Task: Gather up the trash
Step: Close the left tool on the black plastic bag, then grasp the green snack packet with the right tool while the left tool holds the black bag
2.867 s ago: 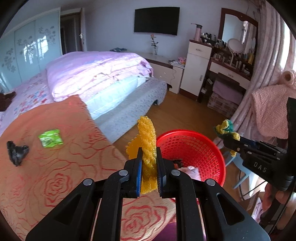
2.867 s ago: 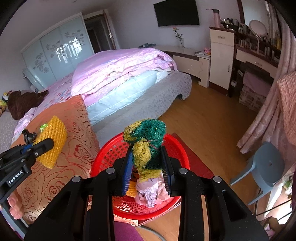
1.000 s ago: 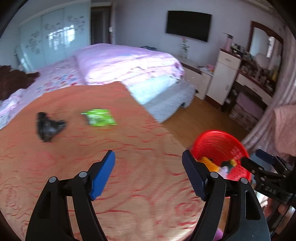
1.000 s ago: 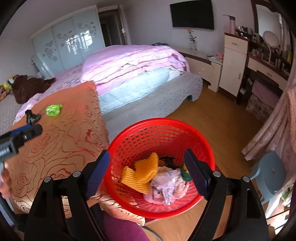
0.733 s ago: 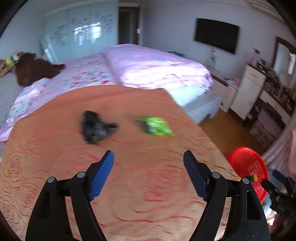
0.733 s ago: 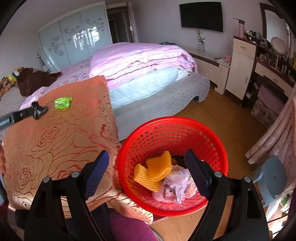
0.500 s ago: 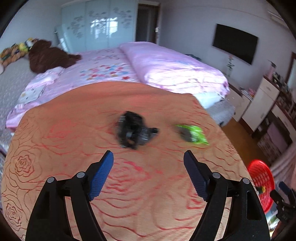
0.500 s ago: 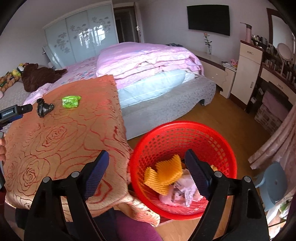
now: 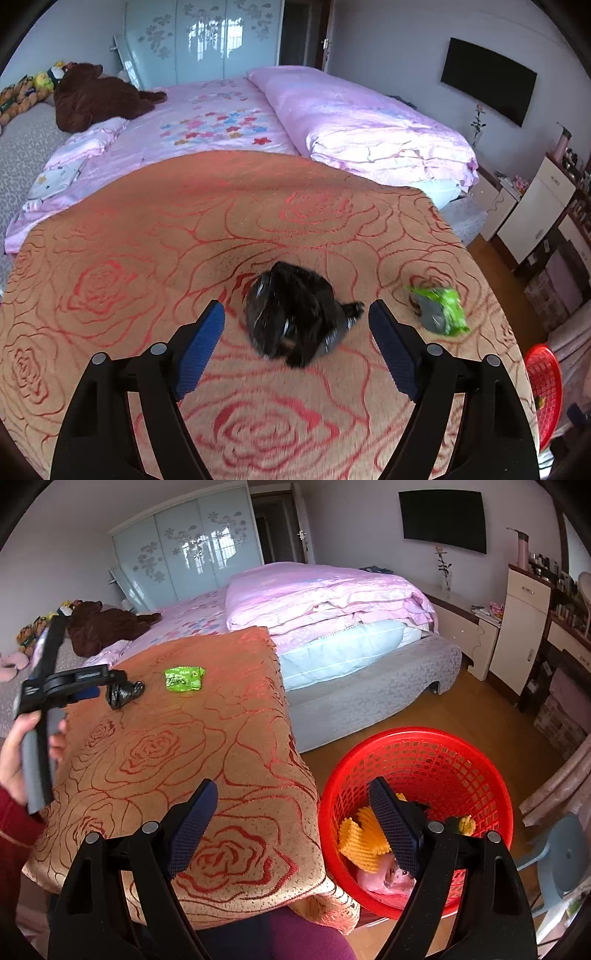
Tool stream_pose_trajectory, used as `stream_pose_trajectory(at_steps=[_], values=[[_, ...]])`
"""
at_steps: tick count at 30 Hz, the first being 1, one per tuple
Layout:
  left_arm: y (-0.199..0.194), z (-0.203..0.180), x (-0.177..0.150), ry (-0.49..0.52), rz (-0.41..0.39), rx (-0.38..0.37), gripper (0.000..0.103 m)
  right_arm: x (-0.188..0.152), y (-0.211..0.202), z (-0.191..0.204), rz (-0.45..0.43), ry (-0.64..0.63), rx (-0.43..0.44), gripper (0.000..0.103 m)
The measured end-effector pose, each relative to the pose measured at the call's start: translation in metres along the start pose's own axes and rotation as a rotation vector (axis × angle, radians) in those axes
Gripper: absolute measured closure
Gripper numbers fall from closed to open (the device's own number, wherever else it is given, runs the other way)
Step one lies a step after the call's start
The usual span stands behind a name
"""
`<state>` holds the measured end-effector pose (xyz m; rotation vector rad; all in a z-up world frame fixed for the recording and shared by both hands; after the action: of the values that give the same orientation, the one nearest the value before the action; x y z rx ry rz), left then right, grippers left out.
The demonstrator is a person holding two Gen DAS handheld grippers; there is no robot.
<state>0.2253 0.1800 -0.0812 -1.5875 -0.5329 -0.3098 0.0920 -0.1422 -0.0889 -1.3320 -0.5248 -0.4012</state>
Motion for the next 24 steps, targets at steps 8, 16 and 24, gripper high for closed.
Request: stream_pose_trajectory(at_steps=[8,16,24], values=[[0.017,-0.004,-0.003,0.022,0.04,-0.005,0.061,0.005,-0.003,-0.002,-0.009,0.013,0.002,0.022],[-0.012,-0.004,-0.028,0.051,-0.004,0.009,0.068,0.024,0.008,0.017,-0.006,-0.023,0.025,0.022],[-0.043,0.008,-0.08,0.012,0.006,0.048,0.068,0.073,0.046,0.071,0.018,-0.097,0.084,0.022]])
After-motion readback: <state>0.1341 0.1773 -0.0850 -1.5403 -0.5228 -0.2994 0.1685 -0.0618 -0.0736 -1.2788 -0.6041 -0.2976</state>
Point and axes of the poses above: each gripper's, at about its wrist camera, not at the fingertips, and y roughly the way its jaws point, z to its left, x to its top, the point moved 3 cm from there along y, roughly the way its jaws point, and after that the axes turned 10 degrees about z, right-handed, at the moved point
